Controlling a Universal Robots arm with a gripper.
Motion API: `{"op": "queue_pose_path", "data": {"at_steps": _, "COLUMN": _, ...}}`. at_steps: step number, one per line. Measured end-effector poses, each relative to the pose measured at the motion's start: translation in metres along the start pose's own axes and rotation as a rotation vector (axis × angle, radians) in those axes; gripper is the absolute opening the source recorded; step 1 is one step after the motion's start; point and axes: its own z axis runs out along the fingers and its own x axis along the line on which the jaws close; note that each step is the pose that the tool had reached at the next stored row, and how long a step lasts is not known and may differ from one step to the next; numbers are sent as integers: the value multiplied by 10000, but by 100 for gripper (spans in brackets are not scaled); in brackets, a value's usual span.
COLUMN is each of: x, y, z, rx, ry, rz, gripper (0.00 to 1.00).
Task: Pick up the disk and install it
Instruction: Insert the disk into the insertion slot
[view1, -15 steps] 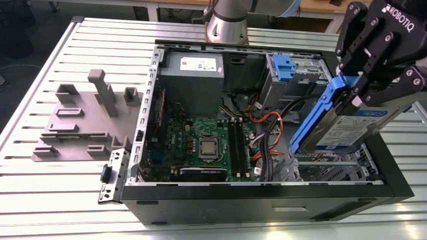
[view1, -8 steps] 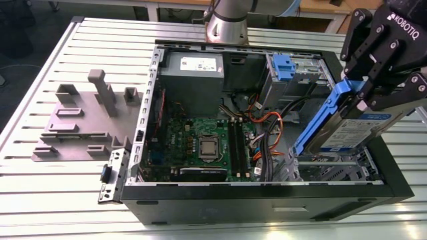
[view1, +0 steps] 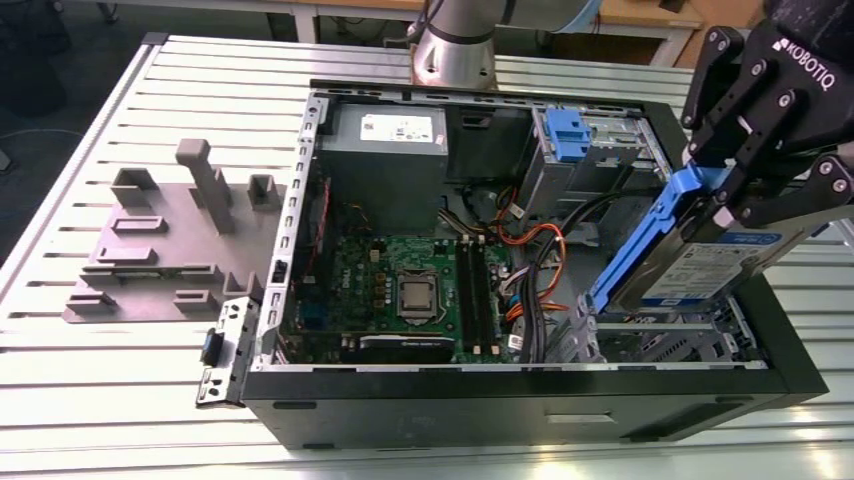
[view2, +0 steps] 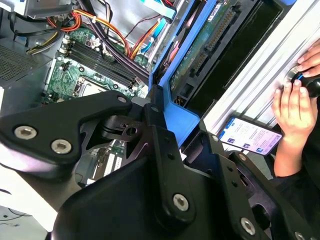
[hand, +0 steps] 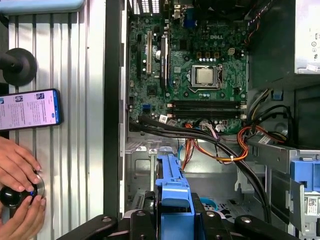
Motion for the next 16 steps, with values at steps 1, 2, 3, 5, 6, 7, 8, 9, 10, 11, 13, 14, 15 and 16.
{"op": "queue_pose_path", "data": {"at_steps": 1, "x": 0, "y": 0, "z": 5, "rx": 0, "ry": 0, "rz": 10, "gripper": 36}}
{"op": "queue_pose_path", "data": {"at_steps": 2, "x": 0, "y": 0, "z": 10, "rx": 0, "ry": 0, "rz": 23, "gripper": 36}}
{"op": "queue_pose_path", "data": {"at_steps": 3, "x": 0, "y": -1, "z": 14, "rx": -1, "ry": 0, "rz": 36, "gripper": 36}}
{"op": "queue_pose_path", "data": {"at_steps": 5, "x": 0, "y": 0, "z": 23, "rx": -1, "ry": 0, "rz": 51, "gripper": 36}}
{"op": "queue_pose_path", "data": {"at_steps": 6, "x": 0, "y": 0, "z": 29, "rx": -1, "ry": 0, "rz": 55, "gripper": 36}}
{"op": "queue_pose_path", "data": {"at_steps": 7, "x": -1, "y": 0, "z": 36, "rx": -1, "ry": 0, "rz": 59, "gripper": 36}}
{"op": "queue_pose_path", "data": {"at_steps": 8, "x": -1, "y": 0, "z": 43, "rx": -1, "ry": 0, "rz": 64, "gripper": 36}}
{"op": "queue_pose_path", "data": {"at_steps": 9, "x": -1, "y": -1, "z": 51, "rx": -1, "ry": 0, "rz": 69, "gripper": 36}}
{"op": "queue_pose_path", "data": {"at_steps": 10, "x": -1, "y": -1, "z": 58, "rx": -1, "ry": 0, "rz": 75, "gripper": 36}}
{"op": "queue_pose_path", "data": {"at_steps": 11, "x": -1, "y": 0, "z": 64, "rx": -2, "ry": 0, "rz": 83, "gripper": 36}}
{"op": "queue_pose_path", "data": {"at_steps": 13, "x": -1, "y": -1, "z": 76, "rx": -2, "ry": 0, "rz": 98, "gripper": 36}}
{"op": "queue_pose_path", "data": {"at_steps": 14, "x": -1, "y": -1, "z": 84, "rx": -2, "ry": -1, "rz": 104, "gripper": 36}}
{"op": "queue_pose_path", "data": {"at_steps": 15, "x": -2, "y": -1, "z": 91, "rx": -2, "ry": -1, "rz": 111, "gripper": 36}}
{"op": "queue_pose_path", "data": {"at_steps": 16, "x": -2, "y": -1, "z": 97, "rx": -2, "ry": 0, "rz": 118, "gripper": 36}}
